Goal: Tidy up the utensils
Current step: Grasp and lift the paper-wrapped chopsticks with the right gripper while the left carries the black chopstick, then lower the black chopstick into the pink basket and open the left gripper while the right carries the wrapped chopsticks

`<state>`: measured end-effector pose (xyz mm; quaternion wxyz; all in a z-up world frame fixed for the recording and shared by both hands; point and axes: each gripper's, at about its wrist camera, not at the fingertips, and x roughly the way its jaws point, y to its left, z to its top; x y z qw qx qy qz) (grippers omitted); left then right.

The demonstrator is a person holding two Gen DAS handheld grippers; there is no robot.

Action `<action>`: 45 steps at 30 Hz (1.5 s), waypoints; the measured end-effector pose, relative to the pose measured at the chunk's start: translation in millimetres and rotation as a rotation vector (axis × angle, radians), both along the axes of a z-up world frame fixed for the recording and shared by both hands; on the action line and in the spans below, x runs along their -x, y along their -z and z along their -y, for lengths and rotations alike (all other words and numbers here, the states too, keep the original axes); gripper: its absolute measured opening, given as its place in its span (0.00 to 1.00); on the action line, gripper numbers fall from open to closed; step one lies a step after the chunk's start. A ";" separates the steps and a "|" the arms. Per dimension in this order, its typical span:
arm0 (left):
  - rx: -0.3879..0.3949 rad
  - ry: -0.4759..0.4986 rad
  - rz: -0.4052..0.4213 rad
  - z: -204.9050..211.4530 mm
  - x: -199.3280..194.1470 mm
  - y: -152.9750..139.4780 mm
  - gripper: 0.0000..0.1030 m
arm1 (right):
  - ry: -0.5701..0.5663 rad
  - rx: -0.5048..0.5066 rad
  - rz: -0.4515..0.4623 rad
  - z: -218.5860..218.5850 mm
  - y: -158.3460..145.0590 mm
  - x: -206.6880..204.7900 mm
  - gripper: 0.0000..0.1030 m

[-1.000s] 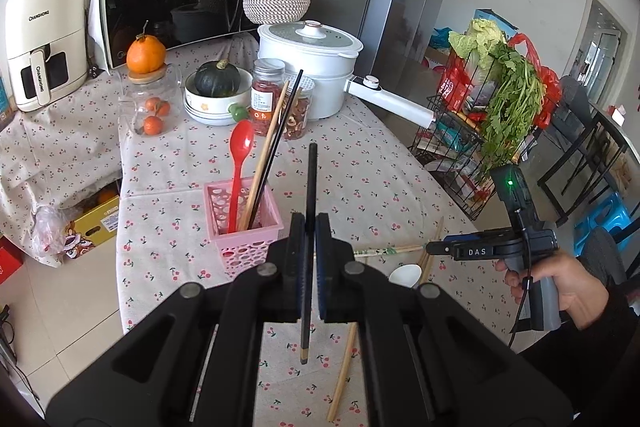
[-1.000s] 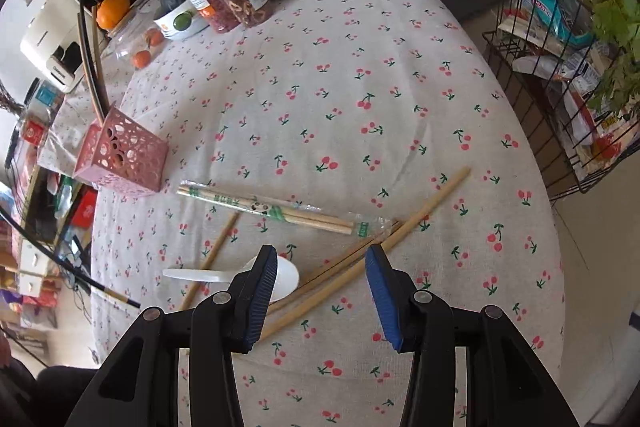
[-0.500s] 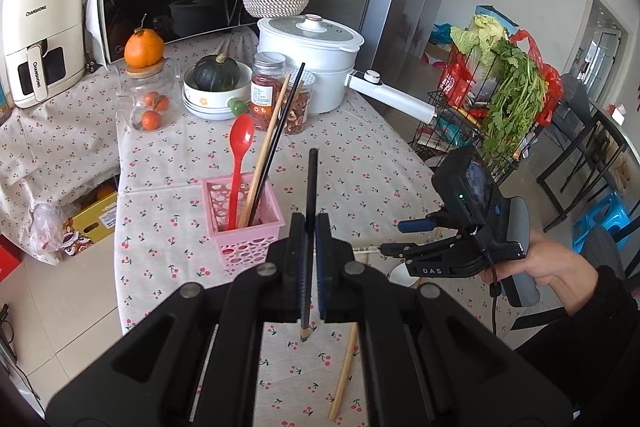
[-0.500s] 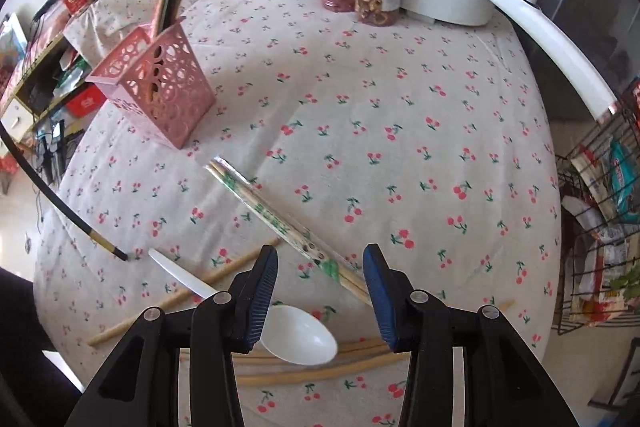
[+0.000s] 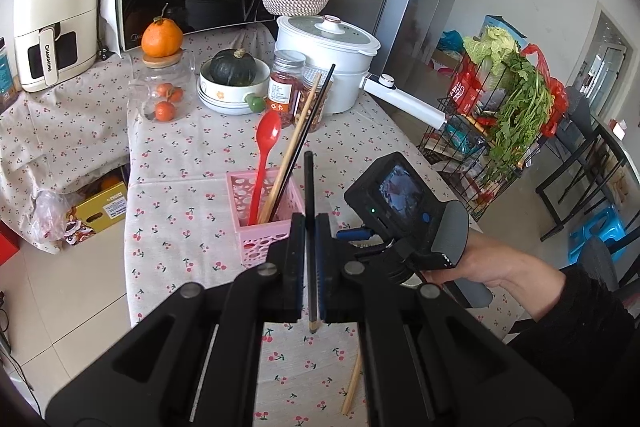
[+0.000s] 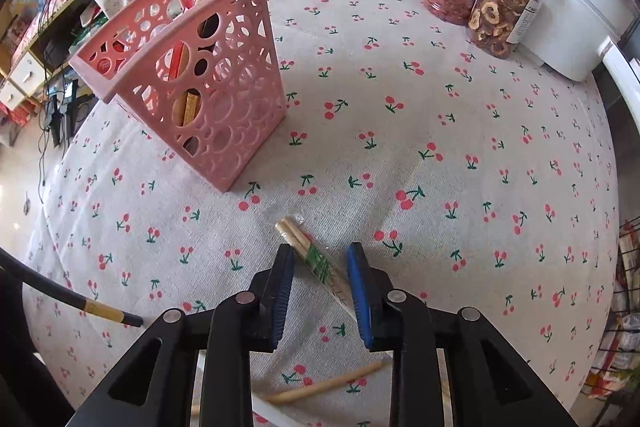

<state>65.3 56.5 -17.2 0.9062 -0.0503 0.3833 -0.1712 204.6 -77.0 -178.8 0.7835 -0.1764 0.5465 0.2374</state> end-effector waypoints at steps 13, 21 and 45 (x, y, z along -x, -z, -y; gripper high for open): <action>0.030 -0.014 0.057 -10.1 8.6 -17.5 0.06 | 0.089 -0.150 0.117 26.1 -53.0 21.4 0.05; 0.063 -0.011 0.116 -9.5 16.8 -35.7 0.06 | 0.138 -0.270 0.277 57.9 -109.3 58.7 0.05; 0.118 -0.188 0.345 -27.1 -25.4 -65.8 0.06 | 0.147 -0.562 0.572 38.4 -237.5 77.8 0.05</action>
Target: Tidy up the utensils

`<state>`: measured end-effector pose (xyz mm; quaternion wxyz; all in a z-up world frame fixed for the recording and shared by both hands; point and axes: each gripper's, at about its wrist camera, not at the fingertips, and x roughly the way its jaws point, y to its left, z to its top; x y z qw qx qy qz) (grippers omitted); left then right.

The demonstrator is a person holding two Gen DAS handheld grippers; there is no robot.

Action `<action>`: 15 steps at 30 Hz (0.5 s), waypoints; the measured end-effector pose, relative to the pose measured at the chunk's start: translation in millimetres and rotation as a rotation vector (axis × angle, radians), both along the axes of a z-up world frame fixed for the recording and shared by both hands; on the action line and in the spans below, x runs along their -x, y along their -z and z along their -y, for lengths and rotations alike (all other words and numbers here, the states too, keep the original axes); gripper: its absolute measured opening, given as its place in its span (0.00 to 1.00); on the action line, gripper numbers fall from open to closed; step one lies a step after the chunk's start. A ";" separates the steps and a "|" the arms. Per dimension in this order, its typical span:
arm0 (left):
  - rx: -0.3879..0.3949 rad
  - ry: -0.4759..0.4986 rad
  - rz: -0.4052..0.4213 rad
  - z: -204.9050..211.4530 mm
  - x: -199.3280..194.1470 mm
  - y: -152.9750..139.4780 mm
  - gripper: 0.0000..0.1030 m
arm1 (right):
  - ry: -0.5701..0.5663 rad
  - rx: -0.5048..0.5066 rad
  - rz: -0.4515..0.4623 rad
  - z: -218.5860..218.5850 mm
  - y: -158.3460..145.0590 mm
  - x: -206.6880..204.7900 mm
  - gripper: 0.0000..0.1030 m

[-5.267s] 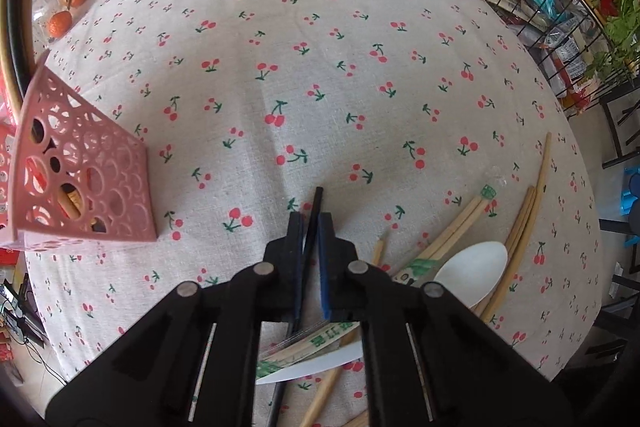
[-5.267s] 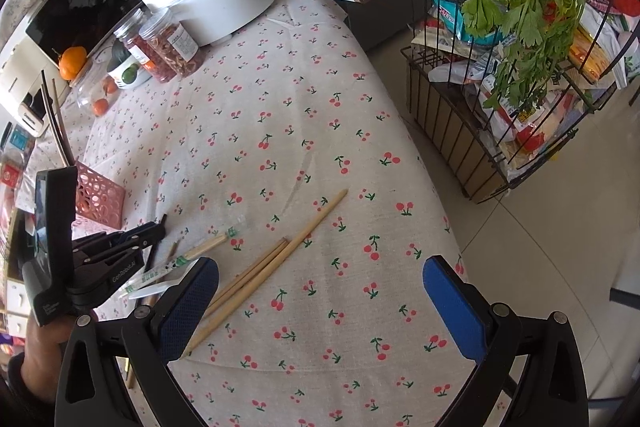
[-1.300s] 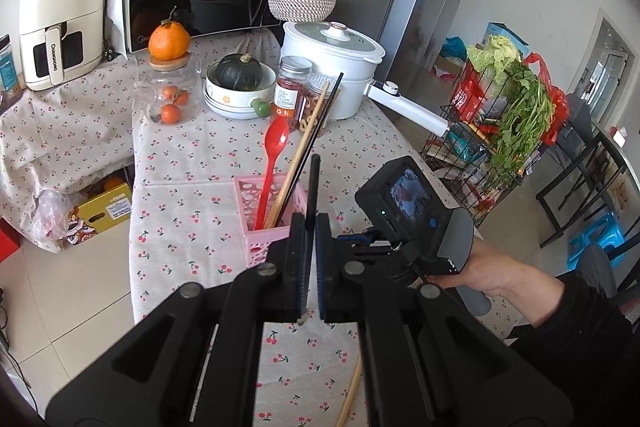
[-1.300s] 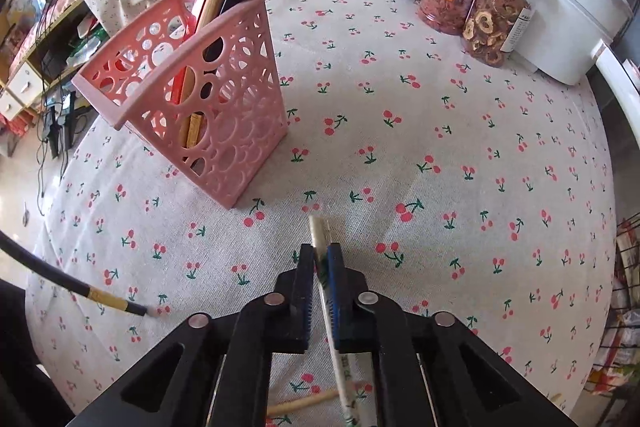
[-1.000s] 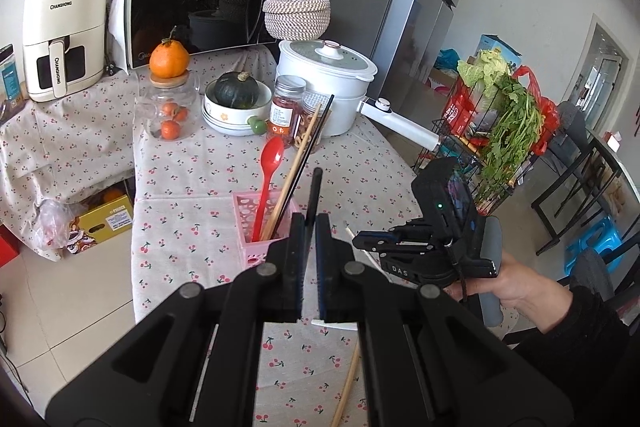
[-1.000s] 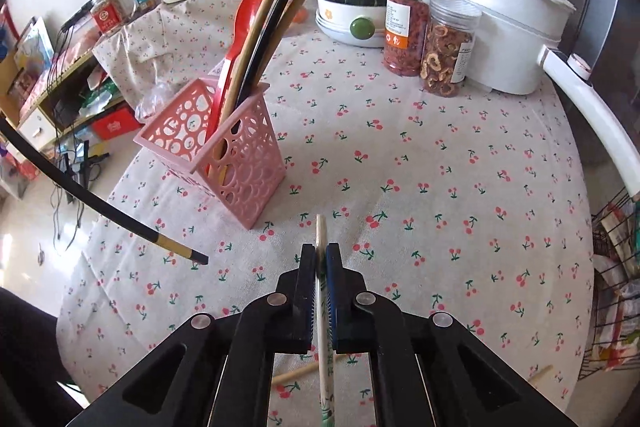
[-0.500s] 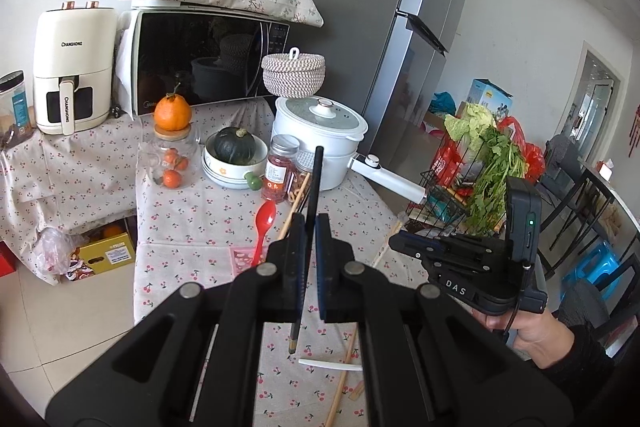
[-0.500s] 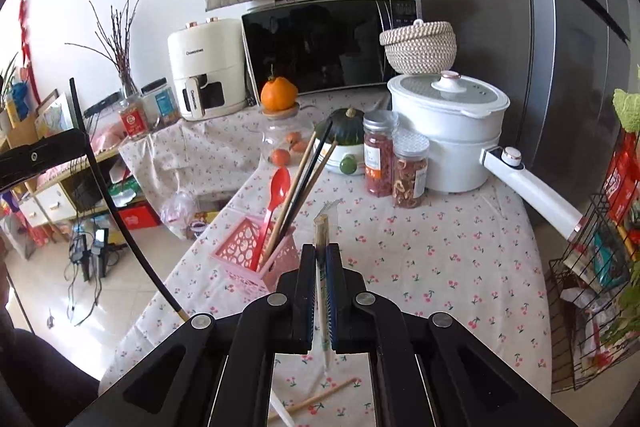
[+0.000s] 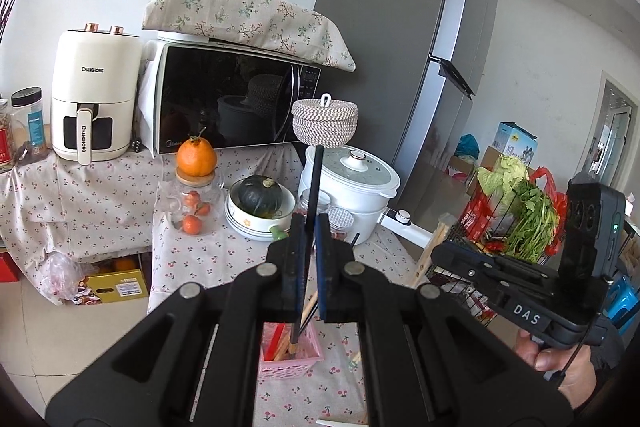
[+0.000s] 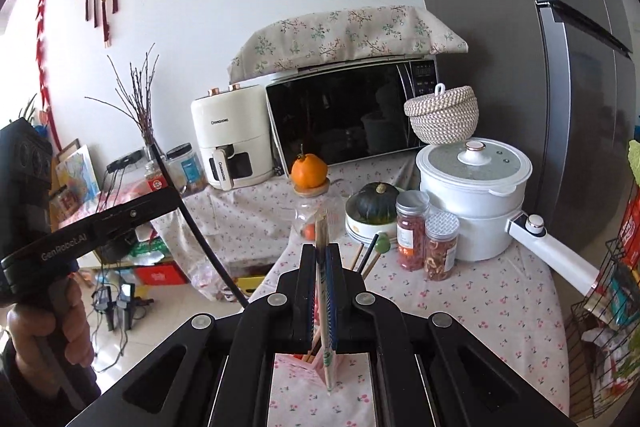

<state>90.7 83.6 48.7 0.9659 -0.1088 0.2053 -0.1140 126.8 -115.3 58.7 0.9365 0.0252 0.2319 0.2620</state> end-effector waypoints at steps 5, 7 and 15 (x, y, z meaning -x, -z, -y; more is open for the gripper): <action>-0.058 -0.018 -0.001 5.9 -18.9 16.1 0.06 | -0.009 -0.017 0.009 -4.8 -2.1 2.9 0.05; -0.081 0.004 0.004 10.8 -28.6 23.9 0.06 | -0.006 -0.032 0.017 -5.8 -4.4 3.2 0.05; -0.023 0.021 -0.070 10.3 -39.4 42.1 0.63 | 0.009 -0.073 0.028 -8.9 -6.7 -0.9 0.05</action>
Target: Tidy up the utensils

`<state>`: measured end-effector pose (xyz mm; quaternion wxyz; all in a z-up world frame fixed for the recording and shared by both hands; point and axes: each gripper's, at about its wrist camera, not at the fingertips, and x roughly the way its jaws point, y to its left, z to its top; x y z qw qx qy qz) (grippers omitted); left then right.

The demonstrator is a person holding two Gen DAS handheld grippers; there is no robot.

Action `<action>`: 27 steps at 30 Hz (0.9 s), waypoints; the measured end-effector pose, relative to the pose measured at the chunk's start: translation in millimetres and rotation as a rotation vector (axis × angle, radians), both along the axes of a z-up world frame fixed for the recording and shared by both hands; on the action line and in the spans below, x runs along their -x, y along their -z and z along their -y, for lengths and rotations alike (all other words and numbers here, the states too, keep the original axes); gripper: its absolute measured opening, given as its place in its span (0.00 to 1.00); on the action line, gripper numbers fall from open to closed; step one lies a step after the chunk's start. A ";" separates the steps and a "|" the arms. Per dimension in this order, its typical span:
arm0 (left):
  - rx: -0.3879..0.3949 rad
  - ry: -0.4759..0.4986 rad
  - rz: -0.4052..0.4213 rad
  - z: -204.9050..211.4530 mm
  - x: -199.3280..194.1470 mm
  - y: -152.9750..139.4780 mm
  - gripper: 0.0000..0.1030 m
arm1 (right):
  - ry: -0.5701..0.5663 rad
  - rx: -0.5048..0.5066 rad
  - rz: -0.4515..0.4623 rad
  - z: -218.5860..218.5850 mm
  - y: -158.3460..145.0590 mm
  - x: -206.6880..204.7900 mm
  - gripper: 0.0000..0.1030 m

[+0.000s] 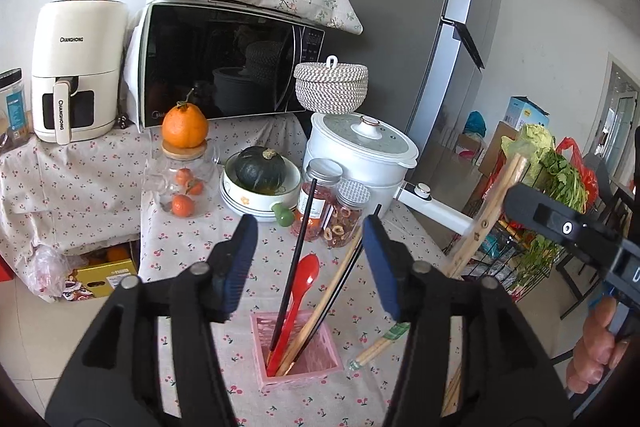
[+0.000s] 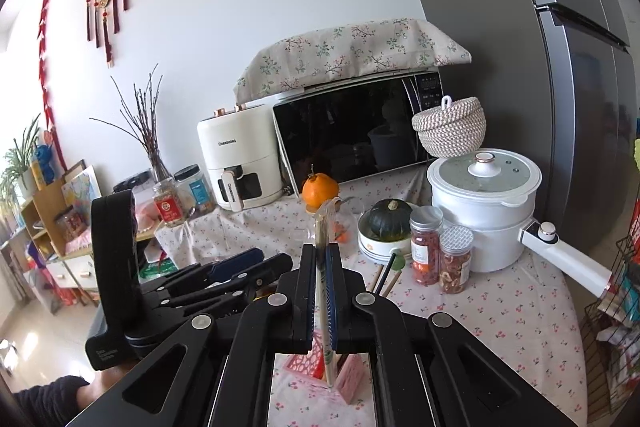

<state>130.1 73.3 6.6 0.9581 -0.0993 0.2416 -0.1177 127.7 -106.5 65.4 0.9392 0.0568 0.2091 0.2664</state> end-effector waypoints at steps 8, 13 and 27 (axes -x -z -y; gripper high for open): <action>-0.052 -0.015 -0.190 -12.9 15.4 19.8 0.97 | 0.018 -0.021 -0.012 -0.1 7.0 -10.0 0.05; -0.036 0.005 -0.350 -25.2 19.5 48.1 0.99 | 0.031 -0.043 -0.010 -3.8 13.4 -17.1 0.05; -0.026 -0.003 -0.465 -38.0 26.0 69.1 0.99 | 0.027 -0.034 -0.074 -20.5 44.0 -40.4 0.05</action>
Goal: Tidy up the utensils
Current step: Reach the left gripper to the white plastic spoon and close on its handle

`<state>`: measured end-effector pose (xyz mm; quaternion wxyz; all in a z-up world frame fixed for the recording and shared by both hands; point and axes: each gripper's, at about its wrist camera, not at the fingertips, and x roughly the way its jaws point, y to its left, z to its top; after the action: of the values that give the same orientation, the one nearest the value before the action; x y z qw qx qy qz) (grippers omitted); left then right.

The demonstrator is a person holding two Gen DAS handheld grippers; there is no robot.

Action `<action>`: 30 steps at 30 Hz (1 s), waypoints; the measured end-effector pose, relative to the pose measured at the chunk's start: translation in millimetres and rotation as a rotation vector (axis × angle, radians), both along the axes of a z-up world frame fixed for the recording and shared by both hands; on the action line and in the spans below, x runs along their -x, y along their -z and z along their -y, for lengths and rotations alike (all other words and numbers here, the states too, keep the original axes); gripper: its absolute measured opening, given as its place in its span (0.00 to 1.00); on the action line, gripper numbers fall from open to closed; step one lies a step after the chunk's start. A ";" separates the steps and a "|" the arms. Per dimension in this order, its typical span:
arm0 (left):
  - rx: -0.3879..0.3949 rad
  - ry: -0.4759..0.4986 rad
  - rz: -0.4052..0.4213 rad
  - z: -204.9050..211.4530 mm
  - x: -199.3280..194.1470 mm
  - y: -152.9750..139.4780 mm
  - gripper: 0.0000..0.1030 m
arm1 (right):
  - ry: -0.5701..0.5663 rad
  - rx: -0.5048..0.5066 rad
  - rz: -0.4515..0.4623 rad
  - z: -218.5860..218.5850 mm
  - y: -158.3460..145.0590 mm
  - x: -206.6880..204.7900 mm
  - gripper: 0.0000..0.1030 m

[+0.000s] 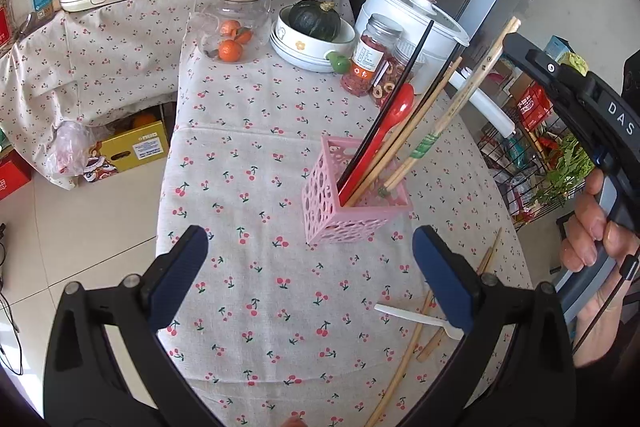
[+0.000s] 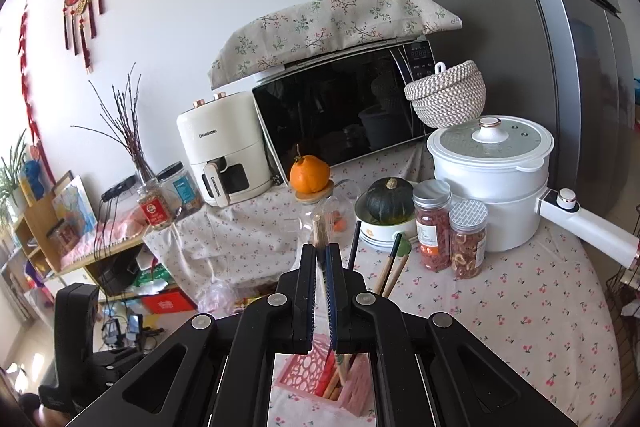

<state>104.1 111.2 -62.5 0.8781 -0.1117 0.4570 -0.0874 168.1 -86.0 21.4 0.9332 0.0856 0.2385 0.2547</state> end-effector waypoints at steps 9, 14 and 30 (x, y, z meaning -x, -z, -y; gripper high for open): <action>-0.059 0.025 -0.005 14.2 3.5 3.5 0.99 | 0.030 -0.008 -0.053 19.5 5.9 6.1 0.78; -0.079 0.058 0.000 27.4 9.1 6.4 0.99 | 0.109 0.084 -0.075 41.2 13.8 21.4 1.00; -0.127 0.158 -0.043 82.4 31.5 33.0 0.99 | 0.188 0.327 -0.221 110.6 58.7 71.7 1.00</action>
<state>72.6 28.9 -95.6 0.8637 -0.0214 0.4878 -0.1250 96.4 -196.6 -37.3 0.9225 -0.0178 0.3685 0.1135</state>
